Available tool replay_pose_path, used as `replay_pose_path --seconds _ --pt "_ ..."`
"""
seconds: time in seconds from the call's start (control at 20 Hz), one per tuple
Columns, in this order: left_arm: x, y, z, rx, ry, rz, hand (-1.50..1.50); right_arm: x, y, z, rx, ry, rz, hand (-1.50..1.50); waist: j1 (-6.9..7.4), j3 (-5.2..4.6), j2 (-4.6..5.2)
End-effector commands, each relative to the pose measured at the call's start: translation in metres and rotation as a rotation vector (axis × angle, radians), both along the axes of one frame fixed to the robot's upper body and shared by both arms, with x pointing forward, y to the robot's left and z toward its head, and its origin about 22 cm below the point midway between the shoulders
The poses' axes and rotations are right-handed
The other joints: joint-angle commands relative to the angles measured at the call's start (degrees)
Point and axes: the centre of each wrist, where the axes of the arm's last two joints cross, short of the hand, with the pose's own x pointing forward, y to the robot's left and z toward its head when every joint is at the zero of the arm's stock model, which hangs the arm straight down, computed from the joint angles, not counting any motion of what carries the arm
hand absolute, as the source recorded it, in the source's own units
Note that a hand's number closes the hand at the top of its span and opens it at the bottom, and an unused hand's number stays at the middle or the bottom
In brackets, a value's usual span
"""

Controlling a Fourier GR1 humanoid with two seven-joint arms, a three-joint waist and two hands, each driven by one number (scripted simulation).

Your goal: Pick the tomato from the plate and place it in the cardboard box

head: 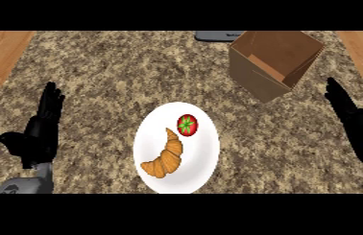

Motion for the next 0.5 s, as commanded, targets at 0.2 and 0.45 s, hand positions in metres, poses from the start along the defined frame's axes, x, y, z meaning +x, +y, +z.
replay_pose_path --seconds 0.2,0.45 --pt "0.023 -0.012 0.044 0.246 -0.095 -0.342 0.0 0.019 0.095 0.098 0.028 -0.518 0.255 -1.5 -1.49 -1.29 -2.9" --pt "0.039 -0.022 0.067 0.256 -0.075 -0.523 0.0 0.005 0.125 0.098 -0.28 -0.521 0.25 -1.5 -1.95 -1.24 -1.98"
